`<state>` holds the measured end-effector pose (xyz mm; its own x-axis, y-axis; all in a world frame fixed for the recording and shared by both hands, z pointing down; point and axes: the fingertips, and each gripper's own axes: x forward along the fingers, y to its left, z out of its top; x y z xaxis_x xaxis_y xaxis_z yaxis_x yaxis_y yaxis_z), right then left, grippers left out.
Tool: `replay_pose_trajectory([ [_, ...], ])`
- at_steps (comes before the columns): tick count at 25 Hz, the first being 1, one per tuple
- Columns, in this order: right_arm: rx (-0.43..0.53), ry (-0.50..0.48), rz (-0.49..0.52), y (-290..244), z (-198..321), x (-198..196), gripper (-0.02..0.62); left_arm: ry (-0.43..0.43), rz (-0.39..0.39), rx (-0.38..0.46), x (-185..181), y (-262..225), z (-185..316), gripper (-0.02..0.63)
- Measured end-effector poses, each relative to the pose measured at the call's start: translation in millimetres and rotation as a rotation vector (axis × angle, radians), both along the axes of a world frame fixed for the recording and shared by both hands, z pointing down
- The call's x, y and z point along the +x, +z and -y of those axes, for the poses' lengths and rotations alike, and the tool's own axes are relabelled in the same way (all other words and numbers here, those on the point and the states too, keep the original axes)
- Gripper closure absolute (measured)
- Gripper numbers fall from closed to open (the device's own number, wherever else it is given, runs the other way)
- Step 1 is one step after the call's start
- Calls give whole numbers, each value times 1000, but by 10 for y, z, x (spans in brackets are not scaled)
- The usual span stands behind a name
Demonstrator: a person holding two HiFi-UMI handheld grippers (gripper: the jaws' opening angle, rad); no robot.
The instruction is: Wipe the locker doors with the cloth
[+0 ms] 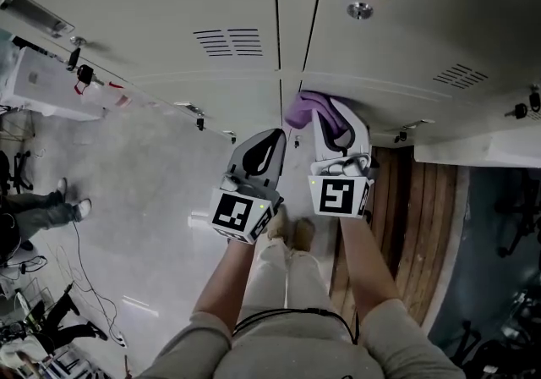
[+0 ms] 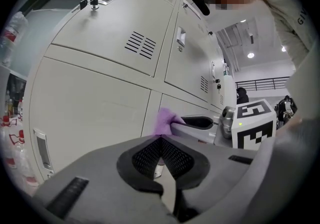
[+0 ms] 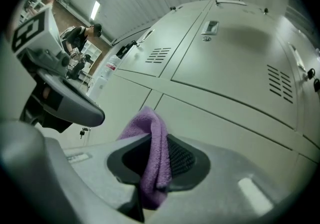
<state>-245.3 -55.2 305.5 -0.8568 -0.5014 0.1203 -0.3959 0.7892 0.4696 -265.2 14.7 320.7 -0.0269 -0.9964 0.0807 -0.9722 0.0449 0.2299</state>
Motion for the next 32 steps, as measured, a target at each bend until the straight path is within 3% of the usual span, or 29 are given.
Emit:
replay_pose_trajectory([
  [8, -3, 7, -17, 450, 34, 18, 525, 13, -11, -24, -3, 401, 2, 607],
  [16, -1, 12, 58, 611, 29, 57, 528, 5, -9, -17, -45, 767, 8, 607],
  [26, -118, 37, -11, 1315, 32, 89, 531, -1, -9, -20, -80, 1090, -39, 607],
  [32, -80, 22, 26, 1554, 46, 56, 535, -14, -13, -27, -116, 1372, -83, 607],
])
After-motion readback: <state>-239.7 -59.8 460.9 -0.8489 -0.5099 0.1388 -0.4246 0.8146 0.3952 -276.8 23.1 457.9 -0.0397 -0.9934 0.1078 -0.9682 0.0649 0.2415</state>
